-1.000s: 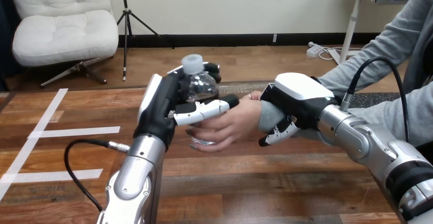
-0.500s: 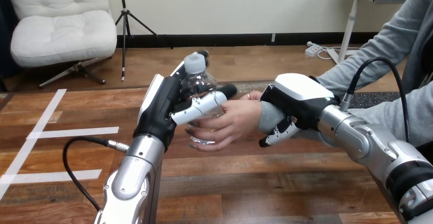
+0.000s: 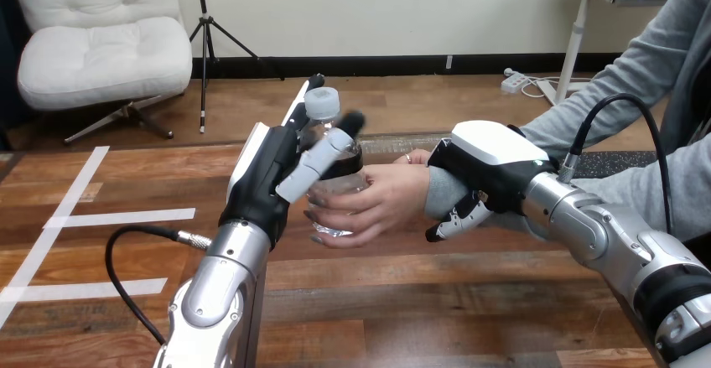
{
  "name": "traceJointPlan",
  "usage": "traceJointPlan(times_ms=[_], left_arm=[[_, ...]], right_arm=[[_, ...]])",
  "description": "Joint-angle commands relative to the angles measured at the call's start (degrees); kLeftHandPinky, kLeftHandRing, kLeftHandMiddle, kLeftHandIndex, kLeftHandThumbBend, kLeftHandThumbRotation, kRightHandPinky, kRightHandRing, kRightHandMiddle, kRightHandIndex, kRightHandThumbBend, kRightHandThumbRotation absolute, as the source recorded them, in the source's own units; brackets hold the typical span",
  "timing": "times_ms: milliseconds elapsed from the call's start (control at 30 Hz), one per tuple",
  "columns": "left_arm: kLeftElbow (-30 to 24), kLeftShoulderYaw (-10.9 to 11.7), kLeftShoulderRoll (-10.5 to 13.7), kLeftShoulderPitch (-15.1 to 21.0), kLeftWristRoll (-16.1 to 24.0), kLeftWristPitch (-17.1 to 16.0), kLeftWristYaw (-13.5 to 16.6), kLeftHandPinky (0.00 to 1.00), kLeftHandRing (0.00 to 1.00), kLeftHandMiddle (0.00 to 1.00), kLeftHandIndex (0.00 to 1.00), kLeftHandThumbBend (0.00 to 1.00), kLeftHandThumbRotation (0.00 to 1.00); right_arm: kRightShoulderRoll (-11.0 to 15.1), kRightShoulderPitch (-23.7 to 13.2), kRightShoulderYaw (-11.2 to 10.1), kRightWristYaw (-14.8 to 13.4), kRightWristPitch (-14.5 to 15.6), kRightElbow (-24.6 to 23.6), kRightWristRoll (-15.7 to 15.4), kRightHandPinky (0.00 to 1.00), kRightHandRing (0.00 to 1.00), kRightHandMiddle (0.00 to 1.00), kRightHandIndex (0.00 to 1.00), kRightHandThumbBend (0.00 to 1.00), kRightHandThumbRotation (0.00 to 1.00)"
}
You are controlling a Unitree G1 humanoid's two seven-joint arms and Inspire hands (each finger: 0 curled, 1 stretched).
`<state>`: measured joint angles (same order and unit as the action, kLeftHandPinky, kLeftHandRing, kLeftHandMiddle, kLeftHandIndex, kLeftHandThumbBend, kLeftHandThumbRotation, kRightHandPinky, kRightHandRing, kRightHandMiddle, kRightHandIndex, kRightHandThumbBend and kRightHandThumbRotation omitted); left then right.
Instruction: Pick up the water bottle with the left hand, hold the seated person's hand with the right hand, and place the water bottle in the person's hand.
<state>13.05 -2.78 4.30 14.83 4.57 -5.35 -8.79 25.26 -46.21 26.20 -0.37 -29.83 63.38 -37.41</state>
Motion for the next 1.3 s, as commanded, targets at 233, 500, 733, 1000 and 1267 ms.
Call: traceJointPlan(times_ms=[233, 500, 733, 1000, 1267], left_arm=[[-3.9, 0.0, 0.3, 1.2, -1.5, 0.6, -1.1, 1.00, 1.00, 1.00, 1.00, 1.00, 1.00], [-5.0, 0.3, 0.6, 0.5, -2.3, 0.9, -1.9, 1.00, 1.00, 1.00, 1.00, 1.00, 1.00], [-6.2, 0.7, 0.6, -0.3, -3.1, 1.4, -1.6, 1.00, 1.00, 1.00, 1.00, 1.00, 1.00], [-7.7, 1.5, 0.5, -1.7, -5.0, 0.7, -1.9, 1.00, 1.00, 1.00, 1.00, 1.00, 1.00], [-10.2, 2.4, 1.0, -3.5, -7.1, 1.2, -2.6, 1.00, 1.00, 1.00, 1.00, 1.00, 0.99]], right_arm=[[0.3, -4.9, -1.7, -1.7, -1.5, -3.8, 1.1, 0.16, 0.20, 0.27, 0.28, 0.71, 0.00], [0.5, -4.8, -1.4, -1.9, -1.7, -4.0, 0.8, 0.16, 0.20, 0.27, 0.28, 0.70, 0.00], [0.4, -4.7, -1.5, -1.9, -1.5, -4.0, 0.8, 0.15, 0.20, 0.26, 0.28, 0.70, 0.00], [0.4, -4.6, -1.8, -1.6, -1.3, -4.1, 1.2, 0.16, 0.20, 0.26, 0.28, 0.70, 0.00], [0.5, -4.4, -2.2, -1.2, -1.0, -4.6, 1.7, 0.16, 0.20, 0.26, 0.27, 0.71, 0.00]])
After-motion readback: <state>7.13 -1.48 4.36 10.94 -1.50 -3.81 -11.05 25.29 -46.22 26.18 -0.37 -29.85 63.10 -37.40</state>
